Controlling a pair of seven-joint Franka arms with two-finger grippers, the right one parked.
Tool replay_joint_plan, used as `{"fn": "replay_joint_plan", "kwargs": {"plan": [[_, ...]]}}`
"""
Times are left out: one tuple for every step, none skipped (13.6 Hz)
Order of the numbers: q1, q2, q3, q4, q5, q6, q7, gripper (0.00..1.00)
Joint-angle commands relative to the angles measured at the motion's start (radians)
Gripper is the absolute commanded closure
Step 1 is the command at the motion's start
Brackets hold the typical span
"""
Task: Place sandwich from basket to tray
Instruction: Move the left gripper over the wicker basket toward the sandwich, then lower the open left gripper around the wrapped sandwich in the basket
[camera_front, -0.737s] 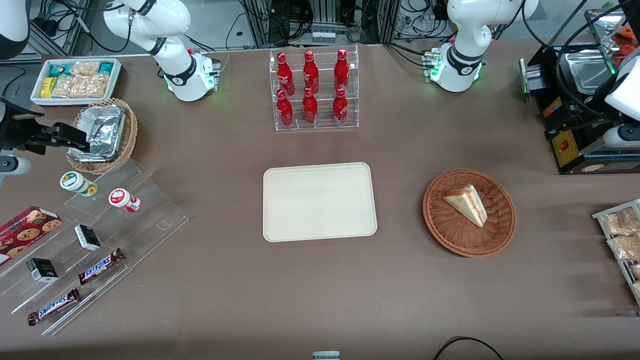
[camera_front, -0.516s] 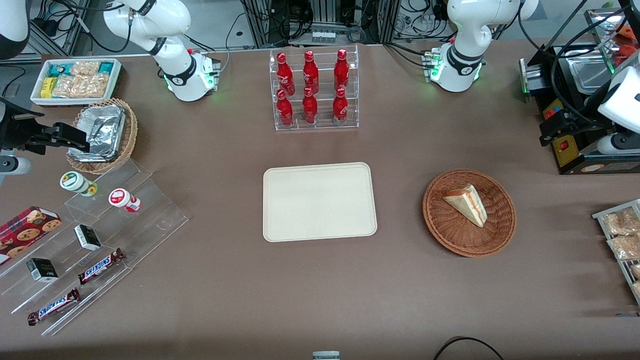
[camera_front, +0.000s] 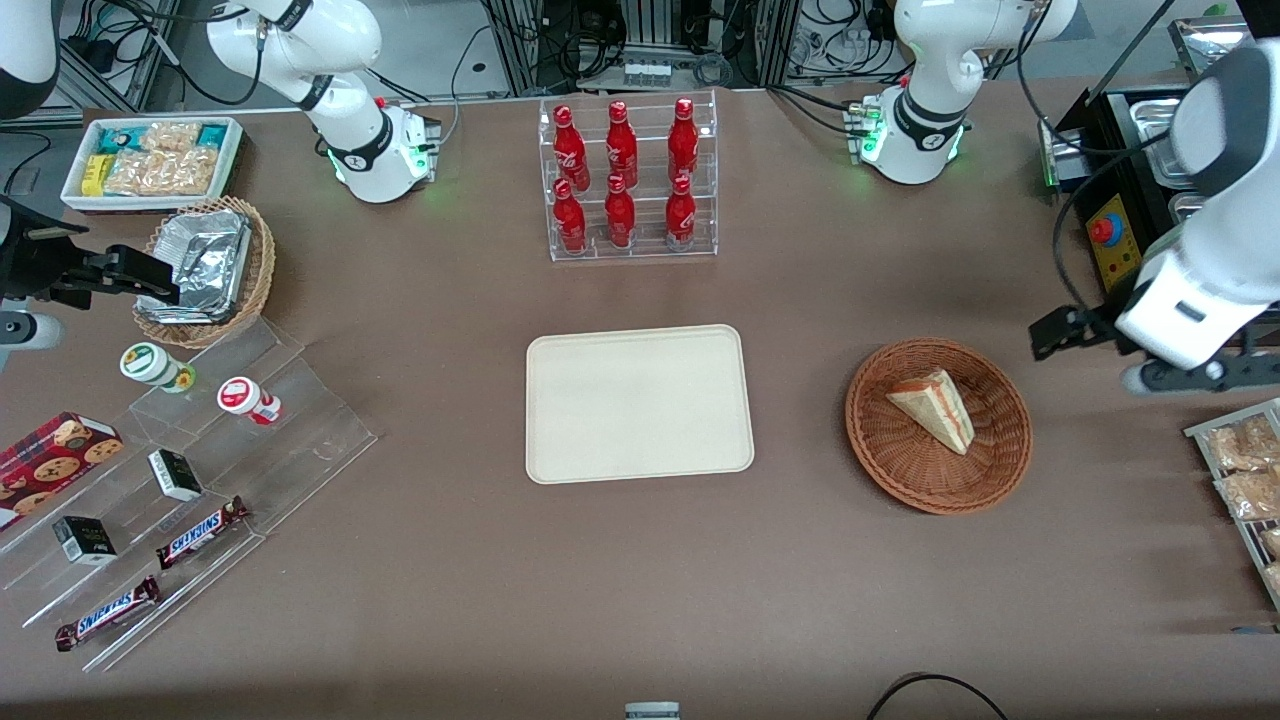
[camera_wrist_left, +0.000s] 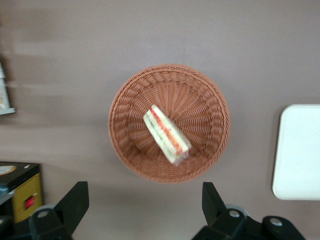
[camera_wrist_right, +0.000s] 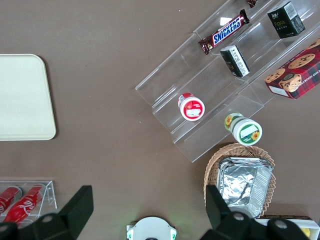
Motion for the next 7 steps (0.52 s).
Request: {"fn": "replay_joint_plan", "kwargs": {"plan": [[-0.005,-0.024,0.0,-0.159,0.006,0.175,-0.067,0.0],[-0.005,-0.026,-0.002,-0.207,0.006,0.241,-0.118,0.0],[-0.005,-0.024,-0.002,-0.245,0.006,0.293,-0.162,0.0],[-0.007,-0.023,-0.002,-0.279,0.006,0.338,-0.213,0.0],[-0.007,-0.017,-0.002,-0.316,0.006,0.396,-0.277,0.0],[-0.009,-0.01,-0.003,-0.35,0.006,0.454,-0.341,0.0],[-0.024,-0.003,-0.003,-0.382,0.006,0.509,-0.394,0.0]]}}
